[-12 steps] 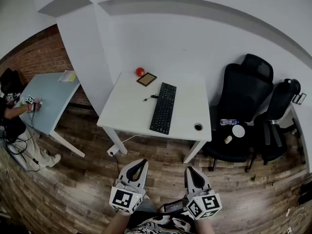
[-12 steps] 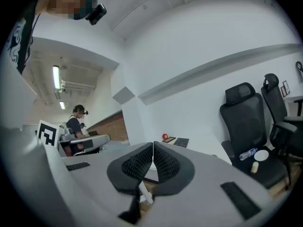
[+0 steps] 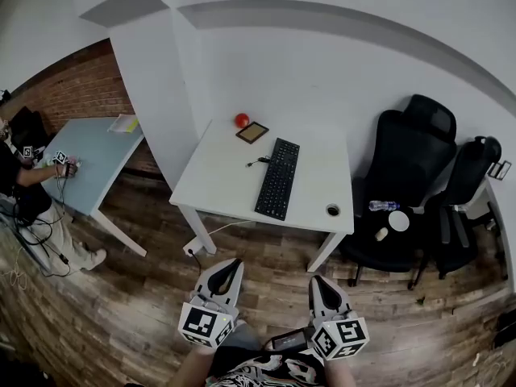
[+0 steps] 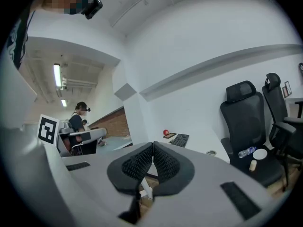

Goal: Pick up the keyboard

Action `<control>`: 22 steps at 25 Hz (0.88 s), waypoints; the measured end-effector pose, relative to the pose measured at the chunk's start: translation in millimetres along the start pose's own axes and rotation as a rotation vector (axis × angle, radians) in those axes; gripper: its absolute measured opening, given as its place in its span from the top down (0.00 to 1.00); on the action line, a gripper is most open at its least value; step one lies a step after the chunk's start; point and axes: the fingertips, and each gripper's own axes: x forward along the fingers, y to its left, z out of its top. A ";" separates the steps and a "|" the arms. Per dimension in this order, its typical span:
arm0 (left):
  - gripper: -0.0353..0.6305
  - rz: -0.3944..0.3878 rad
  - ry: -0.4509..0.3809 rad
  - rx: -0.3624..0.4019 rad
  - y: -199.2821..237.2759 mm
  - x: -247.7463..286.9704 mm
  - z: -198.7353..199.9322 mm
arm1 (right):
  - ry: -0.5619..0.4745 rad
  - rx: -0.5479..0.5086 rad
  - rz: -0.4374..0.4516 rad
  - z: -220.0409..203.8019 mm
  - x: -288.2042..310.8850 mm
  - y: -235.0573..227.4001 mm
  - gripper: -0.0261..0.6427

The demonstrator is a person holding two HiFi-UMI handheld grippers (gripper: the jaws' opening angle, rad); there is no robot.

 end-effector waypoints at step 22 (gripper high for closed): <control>0.91 0.007 0.024 -0.037 14.4 50.6 -11.4 | -0.014 -0.050 0.079 8.1 39.0 -14.7 0.91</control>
